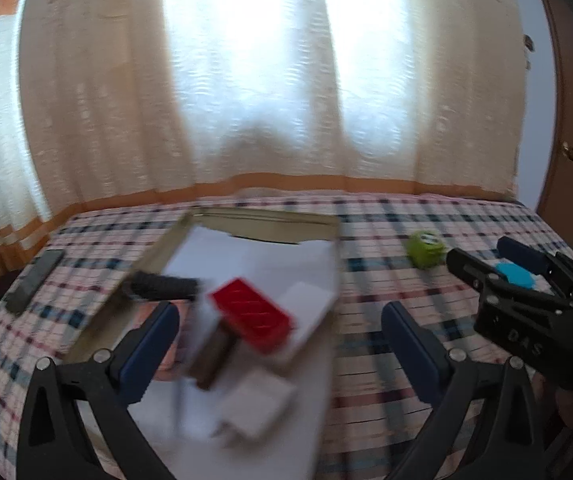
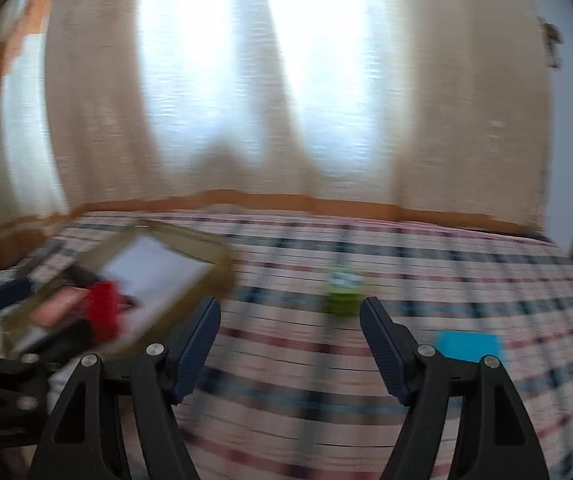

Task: Organize rigid objects
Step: 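Grasp the cyan block with the right tool while the left tool nears the green soccer cube, then grasp the green soccer cube with the left tool while the right tool lifts the cyan block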

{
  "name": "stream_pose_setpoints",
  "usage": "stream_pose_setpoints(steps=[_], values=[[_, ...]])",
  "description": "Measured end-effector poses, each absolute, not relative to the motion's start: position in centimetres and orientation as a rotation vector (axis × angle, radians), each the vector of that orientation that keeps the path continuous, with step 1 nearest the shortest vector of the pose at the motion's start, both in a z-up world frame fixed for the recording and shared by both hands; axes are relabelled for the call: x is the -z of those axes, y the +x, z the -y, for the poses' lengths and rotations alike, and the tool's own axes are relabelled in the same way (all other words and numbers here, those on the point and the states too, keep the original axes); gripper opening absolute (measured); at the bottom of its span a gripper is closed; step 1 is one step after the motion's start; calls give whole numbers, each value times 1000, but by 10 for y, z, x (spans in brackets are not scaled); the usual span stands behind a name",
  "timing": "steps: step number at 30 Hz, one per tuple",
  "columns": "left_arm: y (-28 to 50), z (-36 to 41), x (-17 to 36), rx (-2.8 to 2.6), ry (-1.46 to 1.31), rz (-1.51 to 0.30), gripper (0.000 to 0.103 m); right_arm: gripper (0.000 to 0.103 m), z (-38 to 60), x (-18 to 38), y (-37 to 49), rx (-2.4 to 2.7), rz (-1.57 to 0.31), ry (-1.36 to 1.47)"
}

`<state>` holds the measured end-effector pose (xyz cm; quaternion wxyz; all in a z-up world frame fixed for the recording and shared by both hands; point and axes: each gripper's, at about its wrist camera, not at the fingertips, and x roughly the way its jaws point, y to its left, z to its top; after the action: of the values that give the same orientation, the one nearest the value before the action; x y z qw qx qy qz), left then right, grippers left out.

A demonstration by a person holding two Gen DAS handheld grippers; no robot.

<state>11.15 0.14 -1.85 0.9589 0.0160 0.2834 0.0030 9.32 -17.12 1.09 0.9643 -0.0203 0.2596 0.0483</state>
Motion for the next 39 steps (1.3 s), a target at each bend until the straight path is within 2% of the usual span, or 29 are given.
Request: stream_pose_setpoints(steps=[6, 13, 19, 28, 29, 30, 39], values=[[129, 39, 22, 46, 45, -611, 102, 80, 237, -1, 102, 97, -572, -13], [155, 78, 27, 88, 51, -651, 102, 81, 286, 16, 115, 113, -691, 67], [172, 92, 29, 87, 48, -667, 102, 88, 293, 23, 122, 69, -735, 114], [189, 101, 43, 91, 44, -703, 102, 88, 296, 42, 148, 81, -870, 126], [190, 103, 44, 94, 44, -708, 102, 83, 298, 42, 148, 91, -866, 127], [192, 104, 45, 97, 44, -711, 102, 68, 300, 41, 149, 90, -861, 124], [215, 137, 53, 142, 84, -739, 102, 68, 326, 37, 147, 186, -823, 147]])
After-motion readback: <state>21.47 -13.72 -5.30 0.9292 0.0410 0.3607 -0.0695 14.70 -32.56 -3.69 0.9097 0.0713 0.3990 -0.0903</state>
